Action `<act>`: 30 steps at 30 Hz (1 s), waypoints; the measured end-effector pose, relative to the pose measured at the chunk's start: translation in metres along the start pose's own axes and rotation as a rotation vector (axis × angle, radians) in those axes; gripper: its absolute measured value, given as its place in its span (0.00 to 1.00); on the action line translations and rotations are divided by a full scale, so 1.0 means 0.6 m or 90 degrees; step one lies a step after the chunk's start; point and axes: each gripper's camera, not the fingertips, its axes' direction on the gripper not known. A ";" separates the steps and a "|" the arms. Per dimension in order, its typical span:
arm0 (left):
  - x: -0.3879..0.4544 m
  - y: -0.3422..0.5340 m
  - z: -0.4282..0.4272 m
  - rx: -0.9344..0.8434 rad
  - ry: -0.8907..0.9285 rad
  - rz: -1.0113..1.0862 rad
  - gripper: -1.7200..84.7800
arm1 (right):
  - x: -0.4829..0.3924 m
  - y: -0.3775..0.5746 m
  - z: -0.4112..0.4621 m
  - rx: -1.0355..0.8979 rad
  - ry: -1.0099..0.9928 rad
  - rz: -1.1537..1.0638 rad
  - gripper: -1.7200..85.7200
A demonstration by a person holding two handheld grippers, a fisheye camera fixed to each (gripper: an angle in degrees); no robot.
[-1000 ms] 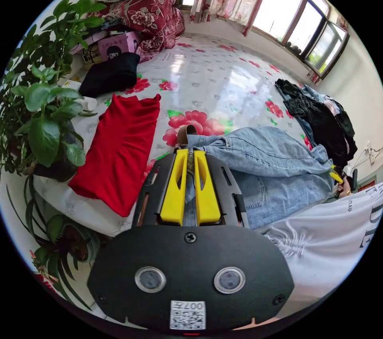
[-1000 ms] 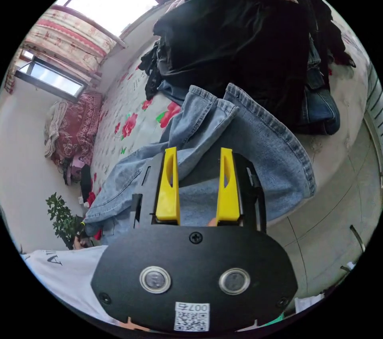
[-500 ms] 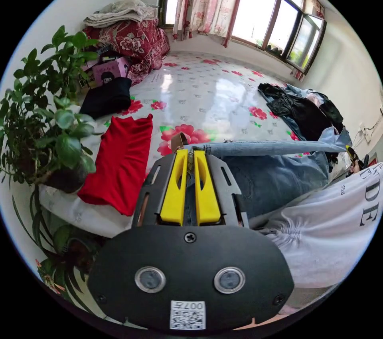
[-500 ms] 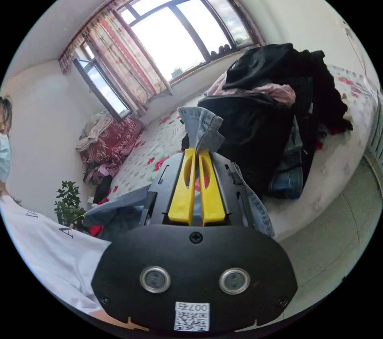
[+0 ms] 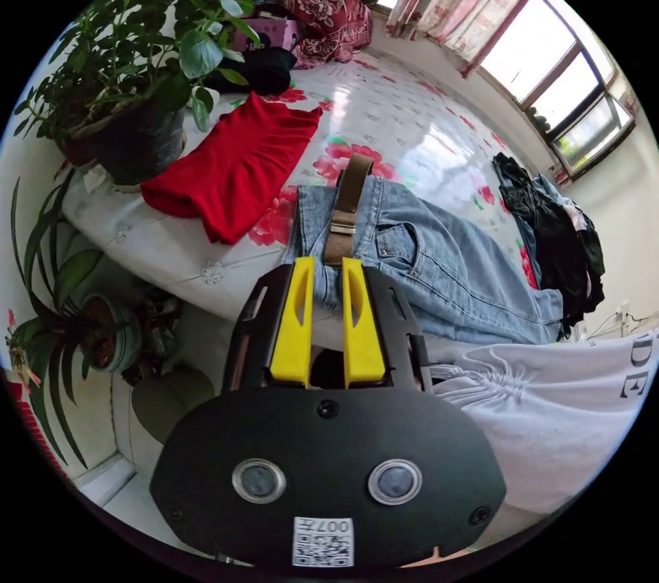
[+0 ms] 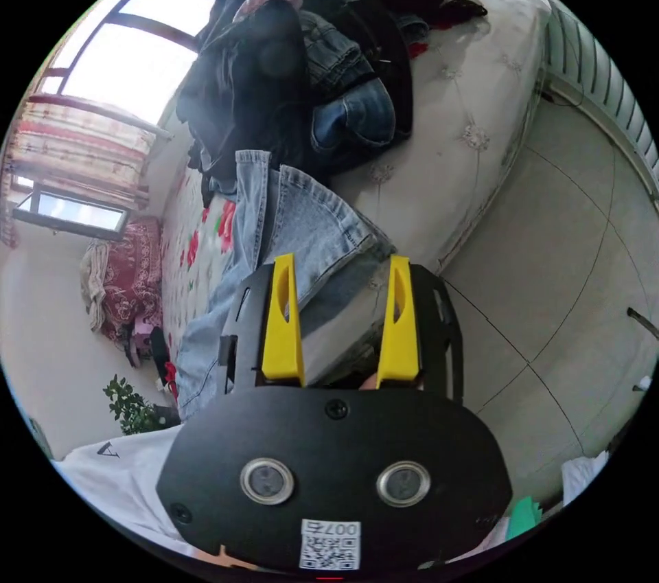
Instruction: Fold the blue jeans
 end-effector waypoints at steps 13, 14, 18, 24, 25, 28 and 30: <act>0.107 -0.177 0.138 -0.068 -0.059 0.109 0.07 | -0.154 -0.060 -0.035 0.056 -0.152 -0.174 0.03; 0.117 -0.186 0.126 -0.043 -0.057 0.123 0.06 | -0.163 -0.057 -0.043 0.072 -0.143 -0.185 0.03; 0.113 -0.190 0.108 -0.015 -0.016 0.150 0.07 | -0.158 -0.043 0.005 0.018 0.045 -0.147 0.07; 0.050 -0.085 0.070 -0.010 0.060 0.083 0.02 | -0.265 0.086 0.041 0.036 0.166 -0.325 0.12; 0.053 -0.076 0.054 0.000 0.069 0.098 0.01 | -0.315 0.120 0.068 0.006 0.145 -0.423 0.12; 0.070 -0.079 0.042 -0.014 0.040 0.156 0.01 | -0.438 0.204 0.180 -0.132 0.085 -0.638 0.13; 0.076 -0.087 0.041 -0.017 0.026 0.174 0.01 | -0.502 0.259 0.255 -0.216 0.037 -0.742 0.14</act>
